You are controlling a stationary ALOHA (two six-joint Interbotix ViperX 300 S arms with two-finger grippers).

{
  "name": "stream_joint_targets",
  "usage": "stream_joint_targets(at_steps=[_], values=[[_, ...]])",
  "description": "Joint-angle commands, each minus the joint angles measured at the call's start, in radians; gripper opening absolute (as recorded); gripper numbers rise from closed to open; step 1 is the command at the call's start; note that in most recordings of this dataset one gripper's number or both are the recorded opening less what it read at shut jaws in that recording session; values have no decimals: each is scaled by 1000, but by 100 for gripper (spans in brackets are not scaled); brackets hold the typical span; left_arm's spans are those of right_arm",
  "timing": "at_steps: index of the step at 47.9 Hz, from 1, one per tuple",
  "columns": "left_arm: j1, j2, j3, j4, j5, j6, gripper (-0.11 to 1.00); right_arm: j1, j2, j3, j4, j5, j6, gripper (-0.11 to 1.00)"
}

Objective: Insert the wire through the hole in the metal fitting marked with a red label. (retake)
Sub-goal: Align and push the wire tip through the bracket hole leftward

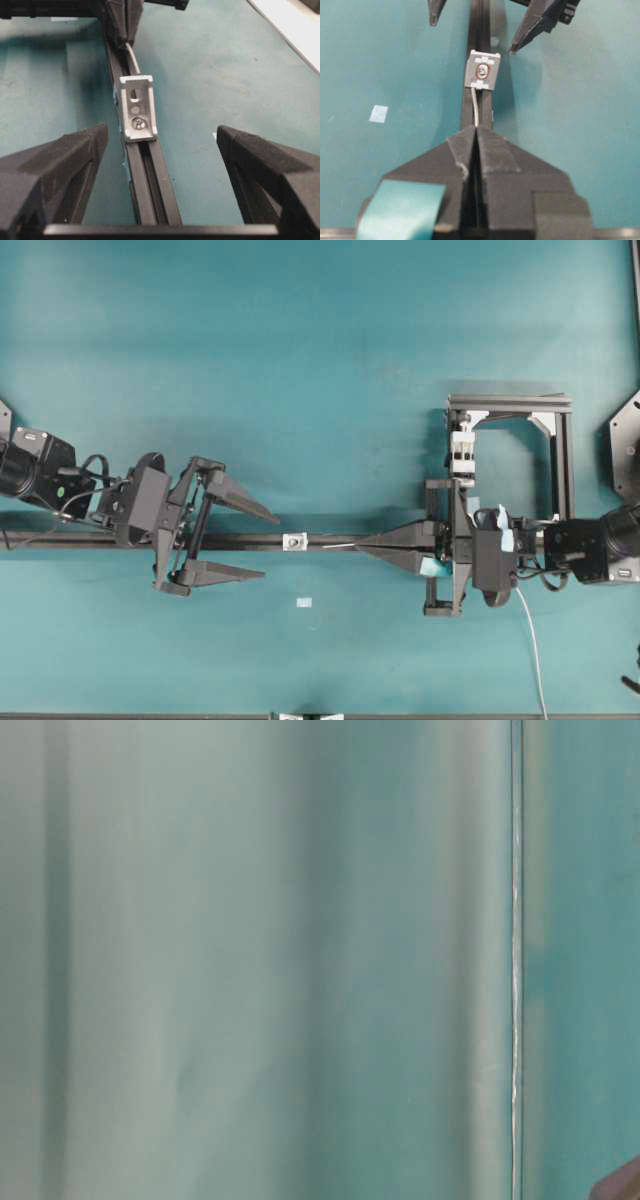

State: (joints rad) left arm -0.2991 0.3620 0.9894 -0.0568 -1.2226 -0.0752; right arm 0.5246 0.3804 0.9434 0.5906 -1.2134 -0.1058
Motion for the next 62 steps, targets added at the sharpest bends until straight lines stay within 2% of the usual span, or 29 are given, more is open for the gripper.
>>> stream_joint_targets(at_steps=[1, 16, 62], values=[[5, -12, -5, -2, -9, -2, 49, 8, -12, -12, 0, -11, 5, 2], [3, -20, -3, -2, -9, -5, 49, 8, -12, -12, 34, -11, 5, 2], [12, -20, 0, -2, -3, -5, 49, -2, 15, -57, 38, -6, 5, 2]])
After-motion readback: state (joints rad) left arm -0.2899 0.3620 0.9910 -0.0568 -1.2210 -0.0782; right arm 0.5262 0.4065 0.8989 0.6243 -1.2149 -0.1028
